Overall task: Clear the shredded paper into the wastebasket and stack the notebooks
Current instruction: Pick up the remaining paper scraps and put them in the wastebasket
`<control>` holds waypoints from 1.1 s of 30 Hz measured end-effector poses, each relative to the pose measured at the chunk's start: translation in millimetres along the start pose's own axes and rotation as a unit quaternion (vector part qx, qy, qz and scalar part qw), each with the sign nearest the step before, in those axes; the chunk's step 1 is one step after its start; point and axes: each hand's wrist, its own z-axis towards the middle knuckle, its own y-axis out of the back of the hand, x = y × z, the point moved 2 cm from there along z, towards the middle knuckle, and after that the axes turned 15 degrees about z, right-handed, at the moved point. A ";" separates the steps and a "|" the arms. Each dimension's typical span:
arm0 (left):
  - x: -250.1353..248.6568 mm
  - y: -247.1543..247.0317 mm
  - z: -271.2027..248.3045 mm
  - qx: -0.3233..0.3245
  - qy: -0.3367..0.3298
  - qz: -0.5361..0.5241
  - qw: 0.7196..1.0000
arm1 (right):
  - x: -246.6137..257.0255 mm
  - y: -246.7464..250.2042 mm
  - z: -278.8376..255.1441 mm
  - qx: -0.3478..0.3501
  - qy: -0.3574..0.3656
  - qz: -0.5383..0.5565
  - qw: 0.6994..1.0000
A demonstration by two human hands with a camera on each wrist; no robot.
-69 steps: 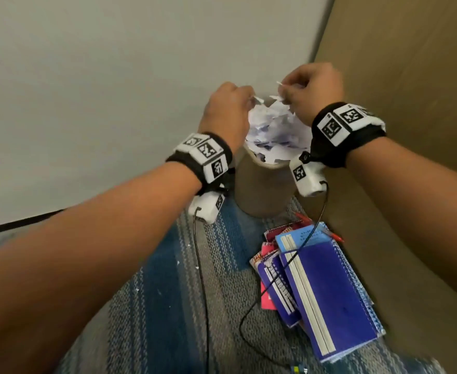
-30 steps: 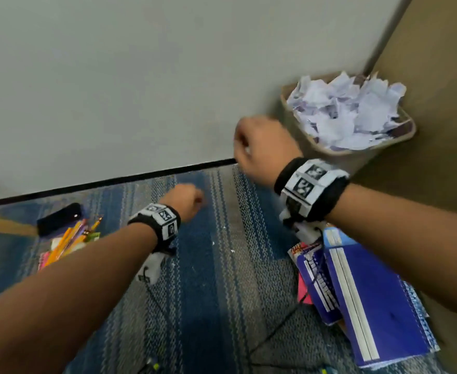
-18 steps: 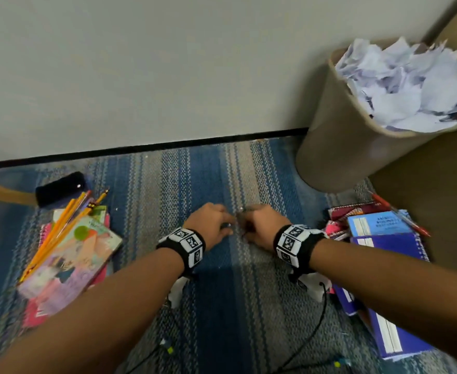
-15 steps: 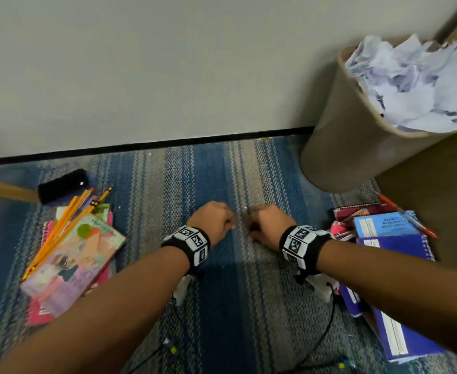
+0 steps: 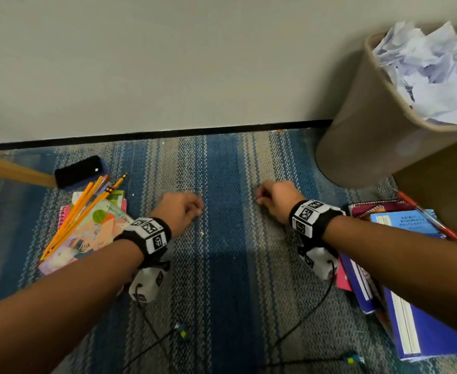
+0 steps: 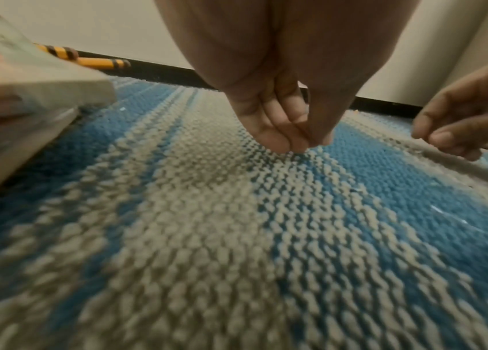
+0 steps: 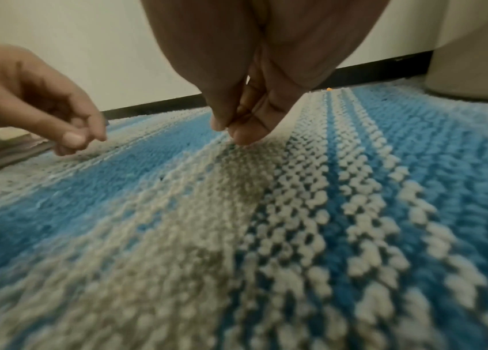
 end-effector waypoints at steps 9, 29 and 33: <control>-5.4 -20.8 -26.5 0.061 -0.053 0.123 0.989 | -1.6 -16.4 6.2 0.013 0.022 -0.141 0.990; 44.7 68.3 10.0 -0.003 0.244 0.278 0.929 | -5.0 29.0 3.3 -0.035 -0.122 0.005 0.992; 57.8 61.9 15.5 0.027 0.216 0.345 0.913 | -11.8 31.1 -2.7 -0.028 -0.124 0.012 0.992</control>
